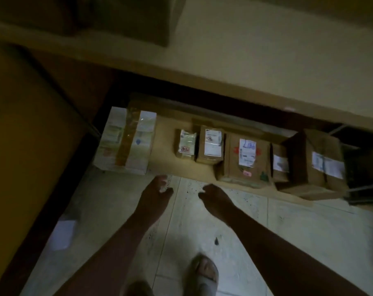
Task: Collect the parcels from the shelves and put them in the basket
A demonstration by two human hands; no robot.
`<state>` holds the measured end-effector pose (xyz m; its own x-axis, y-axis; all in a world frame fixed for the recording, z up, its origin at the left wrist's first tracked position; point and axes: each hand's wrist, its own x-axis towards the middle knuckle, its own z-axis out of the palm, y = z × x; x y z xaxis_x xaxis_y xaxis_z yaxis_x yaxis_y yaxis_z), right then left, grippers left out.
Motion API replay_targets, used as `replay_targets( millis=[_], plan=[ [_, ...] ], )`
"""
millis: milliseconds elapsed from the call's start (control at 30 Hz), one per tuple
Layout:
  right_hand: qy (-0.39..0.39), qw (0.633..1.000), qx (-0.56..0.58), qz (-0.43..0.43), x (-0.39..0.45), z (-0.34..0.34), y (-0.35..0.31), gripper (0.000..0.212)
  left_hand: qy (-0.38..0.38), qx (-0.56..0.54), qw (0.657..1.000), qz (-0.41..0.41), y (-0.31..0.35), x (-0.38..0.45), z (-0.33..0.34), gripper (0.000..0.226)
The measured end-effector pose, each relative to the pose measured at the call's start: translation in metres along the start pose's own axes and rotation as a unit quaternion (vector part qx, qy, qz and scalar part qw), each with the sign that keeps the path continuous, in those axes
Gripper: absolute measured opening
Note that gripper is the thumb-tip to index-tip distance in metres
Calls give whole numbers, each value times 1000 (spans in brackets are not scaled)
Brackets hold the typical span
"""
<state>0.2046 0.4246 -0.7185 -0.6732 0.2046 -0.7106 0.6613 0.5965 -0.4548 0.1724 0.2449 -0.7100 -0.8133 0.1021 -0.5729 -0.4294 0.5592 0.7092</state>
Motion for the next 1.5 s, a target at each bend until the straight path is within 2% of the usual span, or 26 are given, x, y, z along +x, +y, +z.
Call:
replay_targets(
  millis=[133,300,467,567,600,633,733,800,900,967,1033,1133,1300,1433,1500],
  plan=[
    [43,994,82,-53,134,24,-26,48,34,-67,997,-12,-21,116,30,46],
    [135,981,118,-73,236,57,-24,58,59,-84,993,60,-35,225,66,56],
    [133,972,156,-116,249,78,-2,43,-56,-214,975,-25,-45,269,104,43],
    [102,963,227,-104,224,74,1,29,-51,-249,965,-62,-67,256,102,31],
    [83,965,227,-100,207,73,-1,23,-50,-262,961,-76,-71,242,96,25],
    [68,966,227,-101,187,72,-5,26,-47,-276,956,-89,-74,227,89,19],
    [38,963,255,-77,114,69,-13,46,-25,-302,948,-100,-67,173,63,3],
    [48,957,282,-45,62,56,-22,41,-28,-306,946,-99,-46,125,36,10],
    [72,953,293,-24,-26,24,-44,19,-28,-328,936,-127,-2,33,-20,18],
    [63,950,306,-19,-92,-7,-66,24,-29,-356,922,-148,34,-40,-63,27],
    [-10,952,304,-27,-157,-36,-96,30,-27,-367,918,-148,65,-114,-104,29],
    [-146,933,323,-60,-248,-69,-139,32,-13,-344,931,-123,98,-220,-158,39],
    [-239,925,257,-147,-354,-72,-169,30,46,-369,924,-87,102,-379,-201,55],
    [-344,896,163,-230,-419,-47,-177,31,193,-412,888,-71,82,-497,-196,88],
    [-395,870,101,-277,-454,-33,-179,33,280,-424,859,-63,71,-556,-179,78]
  ],
)
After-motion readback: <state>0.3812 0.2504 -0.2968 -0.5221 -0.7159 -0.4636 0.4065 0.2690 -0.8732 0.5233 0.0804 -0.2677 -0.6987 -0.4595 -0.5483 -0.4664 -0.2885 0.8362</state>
